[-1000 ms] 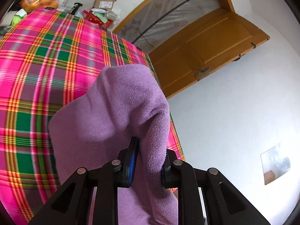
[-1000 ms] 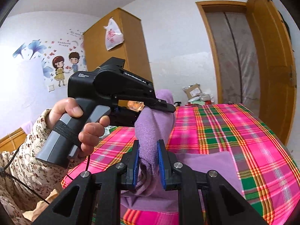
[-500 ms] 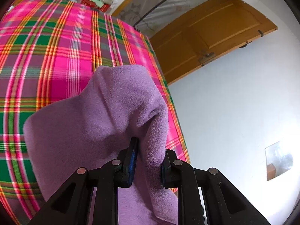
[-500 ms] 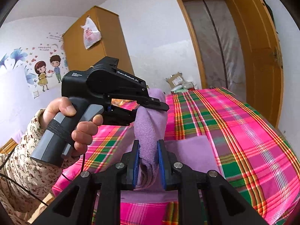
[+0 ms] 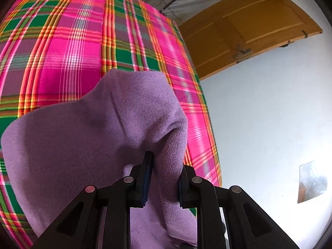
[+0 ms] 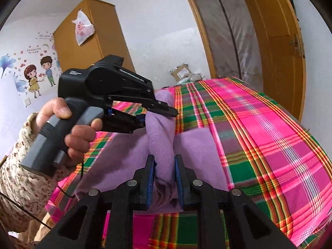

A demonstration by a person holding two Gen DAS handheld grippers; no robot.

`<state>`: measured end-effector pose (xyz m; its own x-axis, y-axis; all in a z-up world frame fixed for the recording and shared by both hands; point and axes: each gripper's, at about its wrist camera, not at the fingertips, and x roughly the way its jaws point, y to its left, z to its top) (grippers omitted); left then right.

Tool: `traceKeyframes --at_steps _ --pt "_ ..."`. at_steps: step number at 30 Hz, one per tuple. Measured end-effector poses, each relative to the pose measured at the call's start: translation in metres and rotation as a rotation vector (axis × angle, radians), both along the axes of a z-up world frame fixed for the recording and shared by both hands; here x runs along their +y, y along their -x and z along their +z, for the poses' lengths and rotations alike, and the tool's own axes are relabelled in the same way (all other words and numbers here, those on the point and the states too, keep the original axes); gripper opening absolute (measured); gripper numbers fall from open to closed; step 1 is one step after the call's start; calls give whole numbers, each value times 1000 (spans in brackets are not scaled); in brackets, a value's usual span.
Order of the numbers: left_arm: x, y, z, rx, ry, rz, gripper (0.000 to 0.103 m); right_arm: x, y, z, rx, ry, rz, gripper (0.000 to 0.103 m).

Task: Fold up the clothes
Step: 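Fold the lifted purple edge over the garment and open both grippers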

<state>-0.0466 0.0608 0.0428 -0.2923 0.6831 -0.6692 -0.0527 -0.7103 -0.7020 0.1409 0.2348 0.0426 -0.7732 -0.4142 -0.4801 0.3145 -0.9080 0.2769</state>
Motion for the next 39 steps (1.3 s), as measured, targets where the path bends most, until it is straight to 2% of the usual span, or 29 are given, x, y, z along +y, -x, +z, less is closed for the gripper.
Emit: traceKeyframes --at_steps 6,10,12,16,21,24,31,35,39 --pt "1 -1 -5 -24 -19 -21 27 7 2 -10 -39 -1 -15 20" --pt "-3 -12 5 16 3 -36 28 10 3 -13 -56 0 -21 21" --pt "-7 -19 12 49 16 -38 31 11 4 -14 -68 11 -27 21" --pt "-16 -25 21 92 45 -15 31 16 5 -16 -86 12 -37 21" --pt "-41 -40 19 100 40 26 31 27 5 -19 -116 41 -55 21" --pt "-59 -52 15 93 44 52 31 39 9 -22 -141 85 -60 21" --pt "-94 -83 -2 85 17 83 31 76 27 -32 -255 279 -6 21" --pt "-107 -97 -11 92 -14 83 32 88 28 -24 -228 261 -72 28" --pt "-112 -102 -15 91 -34 80 31 77 34 -13 -198 226 -61 43"
